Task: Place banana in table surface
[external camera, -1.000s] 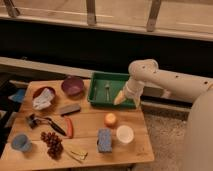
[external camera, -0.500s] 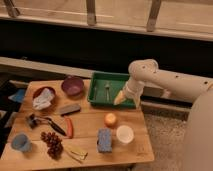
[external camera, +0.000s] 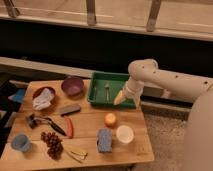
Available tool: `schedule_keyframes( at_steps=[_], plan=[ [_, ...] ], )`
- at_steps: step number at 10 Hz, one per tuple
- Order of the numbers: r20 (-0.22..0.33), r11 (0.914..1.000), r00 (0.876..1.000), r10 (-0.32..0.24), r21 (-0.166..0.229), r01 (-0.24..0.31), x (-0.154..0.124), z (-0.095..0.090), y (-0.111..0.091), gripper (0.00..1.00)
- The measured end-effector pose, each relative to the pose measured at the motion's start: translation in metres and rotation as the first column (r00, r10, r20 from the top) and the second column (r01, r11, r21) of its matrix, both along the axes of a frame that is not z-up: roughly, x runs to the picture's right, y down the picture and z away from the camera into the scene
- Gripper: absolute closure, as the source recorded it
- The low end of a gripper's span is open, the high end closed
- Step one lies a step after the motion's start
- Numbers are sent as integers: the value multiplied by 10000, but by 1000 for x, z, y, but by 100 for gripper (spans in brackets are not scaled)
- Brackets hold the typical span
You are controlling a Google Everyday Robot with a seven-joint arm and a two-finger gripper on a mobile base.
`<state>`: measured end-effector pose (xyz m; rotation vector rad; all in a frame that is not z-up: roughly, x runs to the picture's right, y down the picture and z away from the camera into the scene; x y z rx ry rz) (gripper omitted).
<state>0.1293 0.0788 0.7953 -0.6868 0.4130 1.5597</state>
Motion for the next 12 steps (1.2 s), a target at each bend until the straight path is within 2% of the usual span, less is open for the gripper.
schedule_keyframes(
  at_steps=[1, 2, 3, 4, 6, 7, 8, 9, 10, 11, 12],
  plan=[
    [313, 9982, 9978, -585, 107, 582, -12, -8, -2, 25],
    [702, 9911, 9888, -1316, 271, 1300, -31, -18, 0, 25],
    [1050, 9804, 9749, -1961, 421, 1927, -48, -30, 4, 25],
    [1466, 9662, 9554, -2563, 667, 2490, -69, -43, 10, 25],
    [2184, 9366, 9110, -3497, 1037, 3346, -106, -64, 22, 25],
    [2641, 9128, 8738, -4084, 1238, 3892, -130, -76, 34, 25],
    [3229, 8825, 8217, -4696, 1451, 4474, -154, -91, 51, 25],
    [3600, 8680, 7912, -4944, 1554, 4716, -164, -98, 59, 25],
    [3995, 8498, 7537, -5218, 1661, 5003, -174, -107, 70, 25],
    [4064, 8463, 7468, -5265, 1668, 5059, -176, -109, 72, 25],
    [4055, 8468, 7478, -5257, 1656, 5055, -175, -109, 72, 25]
  ],
)
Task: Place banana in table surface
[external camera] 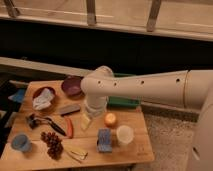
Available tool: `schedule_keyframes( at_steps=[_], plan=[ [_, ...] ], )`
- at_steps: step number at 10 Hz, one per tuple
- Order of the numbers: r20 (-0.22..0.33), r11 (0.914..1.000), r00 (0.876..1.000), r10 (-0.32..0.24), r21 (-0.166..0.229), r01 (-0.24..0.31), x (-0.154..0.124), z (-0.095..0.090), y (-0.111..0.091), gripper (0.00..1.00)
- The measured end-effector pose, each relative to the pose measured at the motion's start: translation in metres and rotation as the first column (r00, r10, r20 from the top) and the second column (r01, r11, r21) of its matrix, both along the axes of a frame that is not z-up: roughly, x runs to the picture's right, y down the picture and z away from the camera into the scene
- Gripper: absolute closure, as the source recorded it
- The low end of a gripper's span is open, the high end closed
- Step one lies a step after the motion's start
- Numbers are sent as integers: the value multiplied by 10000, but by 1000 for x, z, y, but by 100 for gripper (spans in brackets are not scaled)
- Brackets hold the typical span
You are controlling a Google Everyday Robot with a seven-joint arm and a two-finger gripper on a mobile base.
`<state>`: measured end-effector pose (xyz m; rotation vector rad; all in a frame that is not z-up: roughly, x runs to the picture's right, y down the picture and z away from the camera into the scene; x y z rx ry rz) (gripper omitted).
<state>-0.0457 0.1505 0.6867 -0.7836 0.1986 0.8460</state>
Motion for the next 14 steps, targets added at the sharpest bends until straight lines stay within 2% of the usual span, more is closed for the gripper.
schedule_keyframes(
  at_steps=[2, 4, 7, 10, 12, 14],
  plan=[
    [-61, 10000, 10000, -37, -14, 37, 1, 1, 0, 25],
    [-38, 9997, 9997, -246, 1, 246, -11, 5, 1, 25],
    [618, 9956, 9937, -930, -15, 933, -61, 19, 0, 25],
    [1553, 9816, 9697, -1887, 23, 1907, -107, 19, 25, 25],
    [2201, 9716, 9467, -2351, 273, 2349, -133, 9, 39, 25],
    [2114, 9707, 9477, -2393, 287, 2387, -128, 11, 38, 25]
  ],
)
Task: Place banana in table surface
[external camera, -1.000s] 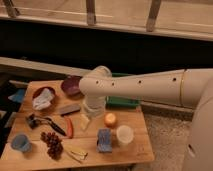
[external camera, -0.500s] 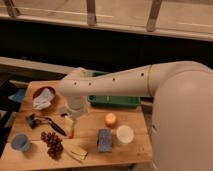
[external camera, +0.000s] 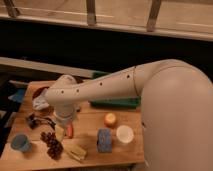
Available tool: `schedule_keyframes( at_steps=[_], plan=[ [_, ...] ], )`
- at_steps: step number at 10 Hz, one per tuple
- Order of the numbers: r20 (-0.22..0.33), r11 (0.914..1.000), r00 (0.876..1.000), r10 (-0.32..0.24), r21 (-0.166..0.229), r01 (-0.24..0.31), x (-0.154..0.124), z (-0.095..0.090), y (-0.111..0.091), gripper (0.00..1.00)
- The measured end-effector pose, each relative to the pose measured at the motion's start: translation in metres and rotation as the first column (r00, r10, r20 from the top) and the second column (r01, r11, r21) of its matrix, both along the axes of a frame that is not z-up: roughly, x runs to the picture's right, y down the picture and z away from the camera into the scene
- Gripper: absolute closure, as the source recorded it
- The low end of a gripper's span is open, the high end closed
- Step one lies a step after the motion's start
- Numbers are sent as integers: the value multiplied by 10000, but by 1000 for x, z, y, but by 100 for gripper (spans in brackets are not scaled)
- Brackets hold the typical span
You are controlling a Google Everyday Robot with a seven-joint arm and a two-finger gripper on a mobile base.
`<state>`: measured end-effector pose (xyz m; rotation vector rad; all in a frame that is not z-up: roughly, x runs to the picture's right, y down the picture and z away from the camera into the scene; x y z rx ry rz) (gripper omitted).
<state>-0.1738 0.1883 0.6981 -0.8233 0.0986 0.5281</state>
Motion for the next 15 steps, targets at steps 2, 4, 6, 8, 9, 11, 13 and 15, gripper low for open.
schedule_keyframes(
  at_steps=[2, 4, 6, 8, 9, 11, 13, 15],
  plan=[
    [55, 10000, 10000, -14, -40, 15, -2, 0, 1, 25],
    [77, 9989, 9999, -133, -456, 136, -3, 5, 10, 25],
    [-46, 9965, 9998, -210, -808, 205, 3, 13, 26, 25],
    [-143, 9931, 9995, -264, -1147, 246, 4, 15, 41, 25],
    [-198, 9913, 9994, -287, -1294, 259, 6, 17, 48, 25],
    [-251, 9878, 9994, -228, -1545, 187, 6, 22, 61, 25],
    [-293, 9839, 9994, -174, -1783, 119, 0, 26, 79, 25],
    [-364, 9791, 9992, -140, -2033, 63, -7, 32, 101, 25]
  ],
)
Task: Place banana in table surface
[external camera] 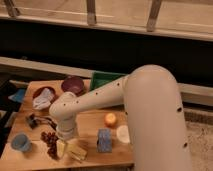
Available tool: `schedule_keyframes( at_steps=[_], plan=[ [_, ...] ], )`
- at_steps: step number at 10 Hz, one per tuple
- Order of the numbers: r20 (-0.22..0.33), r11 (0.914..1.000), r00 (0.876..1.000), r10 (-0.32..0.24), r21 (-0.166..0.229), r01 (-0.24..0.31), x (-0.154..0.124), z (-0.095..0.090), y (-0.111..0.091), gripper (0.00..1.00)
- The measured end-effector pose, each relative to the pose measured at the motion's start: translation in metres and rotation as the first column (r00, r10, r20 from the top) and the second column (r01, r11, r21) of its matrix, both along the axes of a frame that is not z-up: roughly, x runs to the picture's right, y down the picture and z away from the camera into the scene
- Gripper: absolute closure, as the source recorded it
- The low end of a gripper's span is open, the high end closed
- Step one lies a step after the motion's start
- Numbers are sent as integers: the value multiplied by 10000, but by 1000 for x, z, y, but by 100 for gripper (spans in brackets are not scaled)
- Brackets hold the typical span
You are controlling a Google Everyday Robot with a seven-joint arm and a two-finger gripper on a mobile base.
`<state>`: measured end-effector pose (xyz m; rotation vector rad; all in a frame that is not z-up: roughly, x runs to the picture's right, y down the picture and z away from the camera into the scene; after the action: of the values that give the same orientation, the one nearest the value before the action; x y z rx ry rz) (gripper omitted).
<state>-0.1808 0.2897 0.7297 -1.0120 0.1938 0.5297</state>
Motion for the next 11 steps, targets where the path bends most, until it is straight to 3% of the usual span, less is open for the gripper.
schedule_keyframes(
  at_steps=[3, 5, 10, 11],
  plan=[
    [-216, 9995, 9997, 72, -300, -78, -5, 5, 19, 27],
    [-446, 9995, 9990, 102, -295, -115, -3, 7, 21, 42],
    [-831, 9997, 9965, 59, -214, -78, 5, 10, 17, 94],
    [-874, 9998, 9962, 57, -175, -72, 6, 10, 16, 99]
  ],
)
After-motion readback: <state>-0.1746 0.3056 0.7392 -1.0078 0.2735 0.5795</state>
